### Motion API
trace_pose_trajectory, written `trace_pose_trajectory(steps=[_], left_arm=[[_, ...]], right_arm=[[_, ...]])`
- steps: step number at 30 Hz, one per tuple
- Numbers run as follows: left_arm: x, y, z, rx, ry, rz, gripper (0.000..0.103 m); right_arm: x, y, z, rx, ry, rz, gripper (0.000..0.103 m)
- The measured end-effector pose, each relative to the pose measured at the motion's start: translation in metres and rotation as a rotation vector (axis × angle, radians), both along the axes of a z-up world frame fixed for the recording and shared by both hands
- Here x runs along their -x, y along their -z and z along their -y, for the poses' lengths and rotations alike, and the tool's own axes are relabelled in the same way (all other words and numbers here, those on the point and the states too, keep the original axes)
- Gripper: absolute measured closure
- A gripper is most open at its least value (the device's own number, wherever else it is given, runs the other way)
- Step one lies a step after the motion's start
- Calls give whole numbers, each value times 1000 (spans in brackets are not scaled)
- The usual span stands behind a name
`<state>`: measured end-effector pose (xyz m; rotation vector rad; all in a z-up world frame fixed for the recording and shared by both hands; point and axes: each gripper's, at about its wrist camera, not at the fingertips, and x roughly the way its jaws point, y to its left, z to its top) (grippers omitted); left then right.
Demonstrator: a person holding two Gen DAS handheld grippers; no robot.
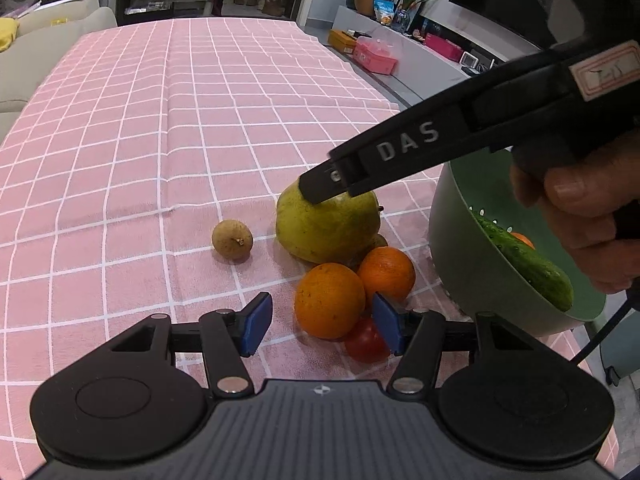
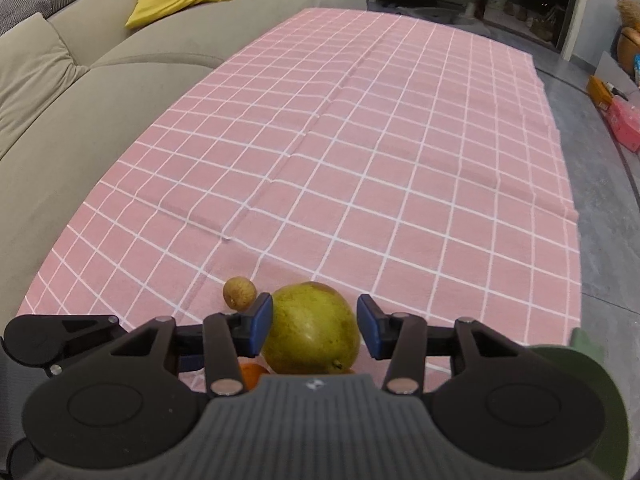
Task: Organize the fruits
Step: 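Lower the left gripper onto an orange while the right gripper closes on the pear, then lift the orange with the left gripper while the right gripper carries the pear to the colander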
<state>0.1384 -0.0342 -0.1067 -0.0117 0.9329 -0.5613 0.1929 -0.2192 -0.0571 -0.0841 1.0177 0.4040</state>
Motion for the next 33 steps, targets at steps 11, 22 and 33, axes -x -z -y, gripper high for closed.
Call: trace_pose_trajectory(steps=[11,22,33], left_arm=[[-10,6,3,24,13,-37,45],[-11,4,0,41,11,-42,54],[-8,1,2,22,17,-32,57]], right_arm=[[-11,9,-12,70,-76,-22,49],[-6,26,-26,141,-148,-50,39],[-7,30,-23,139,-132,-53,38]])
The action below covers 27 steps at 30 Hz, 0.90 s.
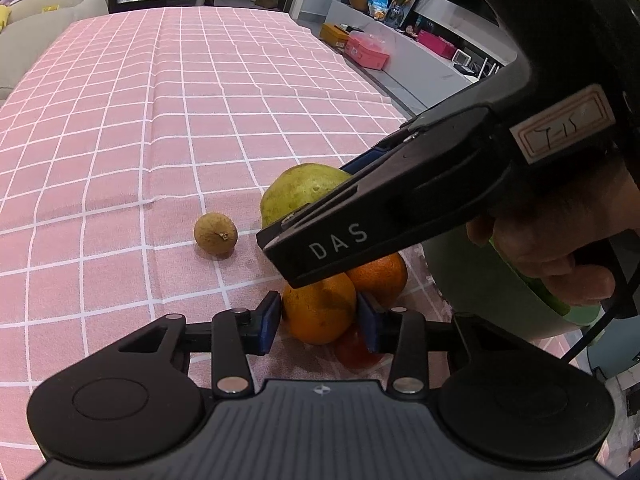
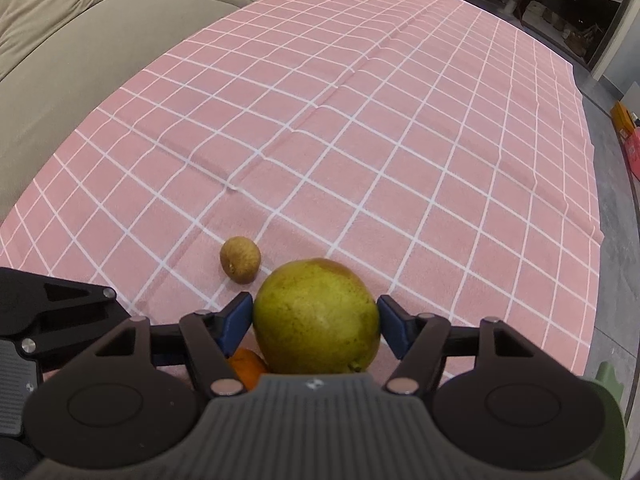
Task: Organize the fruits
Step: 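Lift the orange with the left gripper while the right gripper carries the pear to the colander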
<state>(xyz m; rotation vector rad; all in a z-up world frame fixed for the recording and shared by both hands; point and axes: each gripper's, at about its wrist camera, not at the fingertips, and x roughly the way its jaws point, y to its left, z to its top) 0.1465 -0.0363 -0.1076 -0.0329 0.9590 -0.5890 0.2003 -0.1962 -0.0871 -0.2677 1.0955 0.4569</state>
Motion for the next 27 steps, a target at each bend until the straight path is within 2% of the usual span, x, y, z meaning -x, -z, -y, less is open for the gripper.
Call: trace_pose_trajectory(steps=[10,27], left_arm=[[1,-8,-1,-6,-9,12,58],[16,-42,1,-14,2,85,58]], right_arm=[[0,-8,5,-39,19,1,39],[14,-66,29,-134,85,94,39]])
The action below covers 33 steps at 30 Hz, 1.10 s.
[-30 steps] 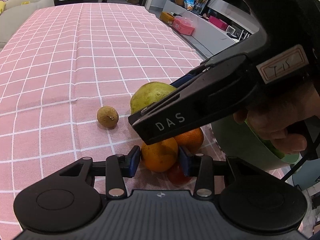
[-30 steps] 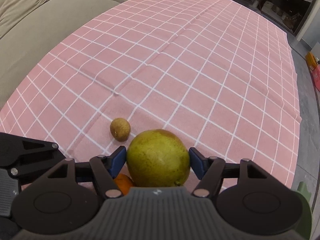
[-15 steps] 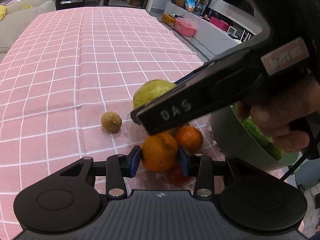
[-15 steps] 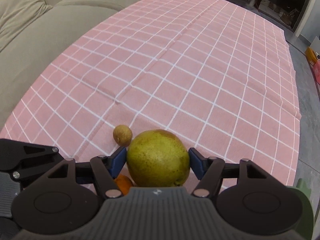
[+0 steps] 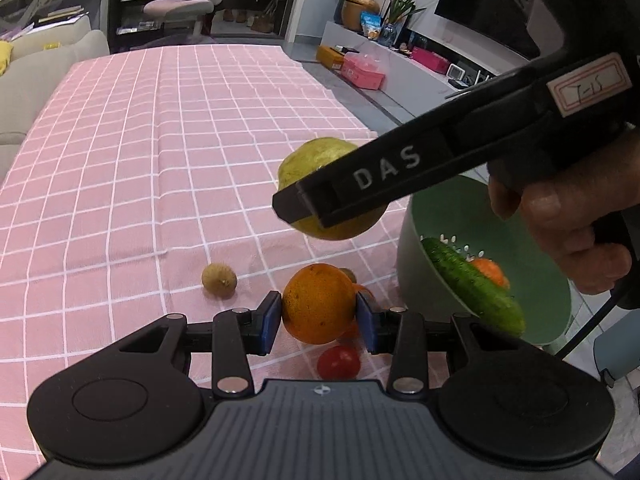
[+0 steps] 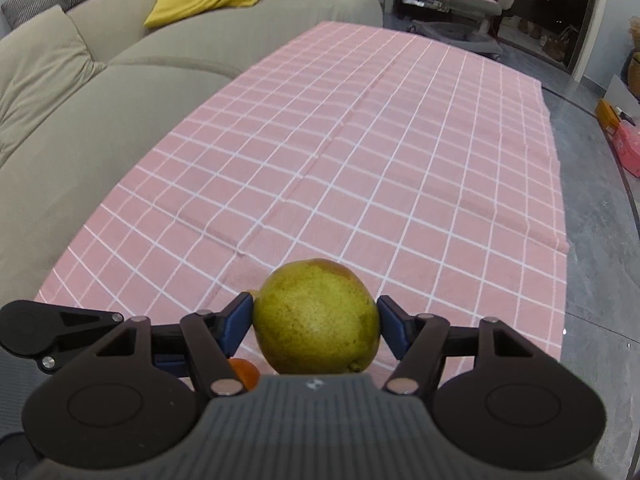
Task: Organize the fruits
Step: 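Lift the orange with the left gripper while the right gripper carries the pear to the colander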
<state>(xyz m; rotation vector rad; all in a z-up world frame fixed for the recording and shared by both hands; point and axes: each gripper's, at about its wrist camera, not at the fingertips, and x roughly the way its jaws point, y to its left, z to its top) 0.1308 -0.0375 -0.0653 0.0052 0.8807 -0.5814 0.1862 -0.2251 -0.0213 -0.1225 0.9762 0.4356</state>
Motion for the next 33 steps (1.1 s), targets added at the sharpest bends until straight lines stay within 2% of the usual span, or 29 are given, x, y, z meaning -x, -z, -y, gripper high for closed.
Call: trace_pose_trajectory(steps=[10,20,26,33], left_arm=[[9,-17,8,7,11,30,58],[25,-27,39,-5,98,64,58],[28,-30,67,-22,152,71,58],[30,-31,108,-45,216,77,58]], right_arm=[[21,-23,29,-28,64,37,39],[52,-36,88,-60,176,52,39],[75,-33,131,-60,256,44,39],[98,-13,173,-31,324,0,39]])
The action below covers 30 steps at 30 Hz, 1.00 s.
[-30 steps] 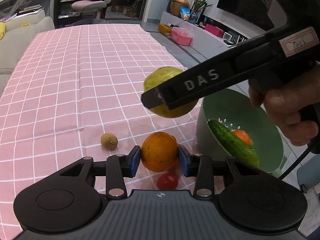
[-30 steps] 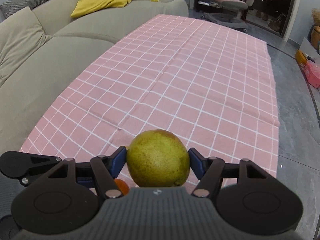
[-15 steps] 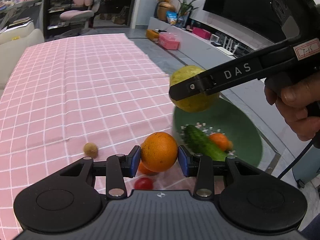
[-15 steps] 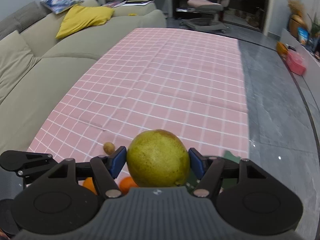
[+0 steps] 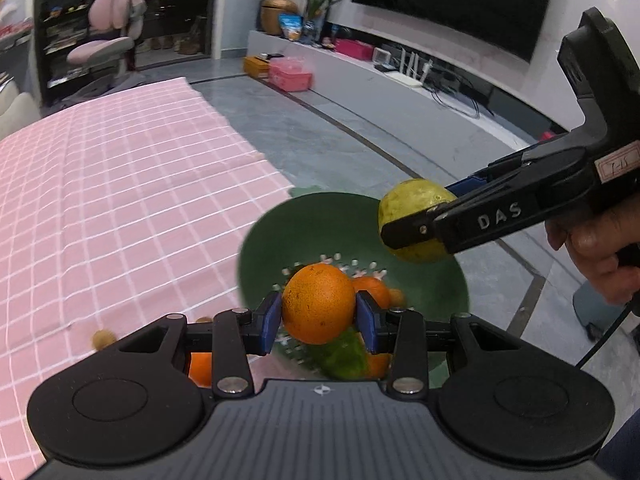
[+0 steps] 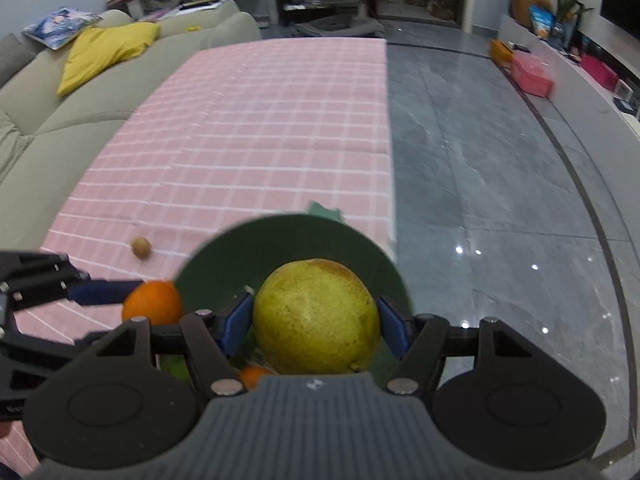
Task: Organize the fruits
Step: 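Lift the orange with the left gripper while the right gripper carries the pear to the colander, then release the orange and pear into the colander and withdraw both grippers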
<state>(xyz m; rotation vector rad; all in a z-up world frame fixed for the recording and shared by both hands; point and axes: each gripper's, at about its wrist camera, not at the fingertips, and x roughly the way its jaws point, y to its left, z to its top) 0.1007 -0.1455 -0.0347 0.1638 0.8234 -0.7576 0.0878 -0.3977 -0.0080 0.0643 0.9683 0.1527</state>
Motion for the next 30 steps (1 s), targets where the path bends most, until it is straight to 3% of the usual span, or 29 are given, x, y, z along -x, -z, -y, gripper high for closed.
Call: trace_pose_trajectory(steps=[6,13,30], left_arm=[[5,6,36,-68,52,-5,58],[11,18,64,-88,90,-33,58],[7,44,88,-132,45,-118,58]], right_arm=[[-2,15,14,-12,25,-22,39],[-9,17,12,-27,15,-11,39],[-28,42,2,-16,-34,5,39]])
